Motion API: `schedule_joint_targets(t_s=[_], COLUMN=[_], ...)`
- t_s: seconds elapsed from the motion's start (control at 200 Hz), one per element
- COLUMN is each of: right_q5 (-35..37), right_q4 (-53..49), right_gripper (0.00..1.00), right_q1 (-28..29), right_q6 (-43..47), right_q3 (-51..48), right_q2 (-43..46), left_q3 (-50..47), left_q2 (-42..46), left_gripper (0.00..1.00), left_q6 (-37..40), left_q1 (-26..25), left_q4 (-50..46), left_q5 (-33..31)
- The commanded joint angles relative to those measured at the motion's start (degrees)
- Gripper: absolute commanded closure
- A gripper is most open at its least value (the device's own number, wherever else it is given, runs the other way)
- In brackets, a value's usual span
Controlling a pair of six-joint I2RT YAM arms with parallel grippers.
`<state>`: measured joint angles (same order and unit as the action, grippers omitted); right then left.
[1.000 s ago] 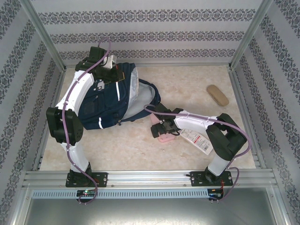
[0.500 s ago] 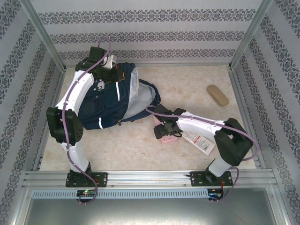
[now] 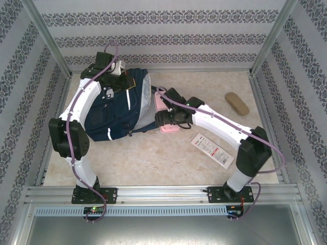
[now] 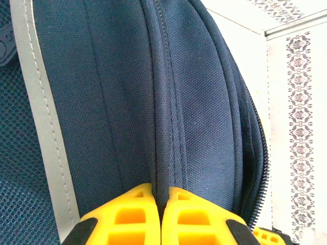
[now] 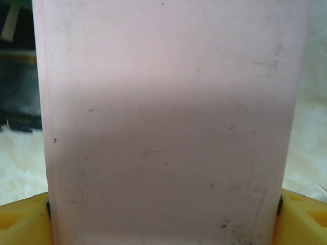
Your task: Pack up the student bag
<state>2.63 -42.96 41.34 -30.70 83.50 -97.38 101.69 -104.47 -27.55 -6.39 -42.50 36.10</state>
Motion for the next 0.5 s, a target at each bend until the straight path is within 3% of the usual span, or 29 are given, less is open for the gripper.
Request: schedule_joint_targets(t_s=[0.0,0.21,0.495], right_q5=[-1.97,-8.39,-9.51], right_q4=[1.74,6.16,4.49], right_gripper=[0.14,0.14,0.14], right_q1=[-1.76,-4.21,-3.33], right_q6=[-3.07,-6.48,-8.24], right_q3=[6.04,14.34,24.29], right_q2=[-5.33,-14.49,-24.40], left_q3=[-0.21,-2.72,-4.49], left_q2=[5.65,8.37,9.10], left_gripper=[1.00,1.00,1.00], left_q6=[-1.70,-1.81,-3.30], left_q1=[0.20,0.15,-0.02], left_q4=[6.05,6.83,8.62], left_q5=[6.45,7.68,9.92])
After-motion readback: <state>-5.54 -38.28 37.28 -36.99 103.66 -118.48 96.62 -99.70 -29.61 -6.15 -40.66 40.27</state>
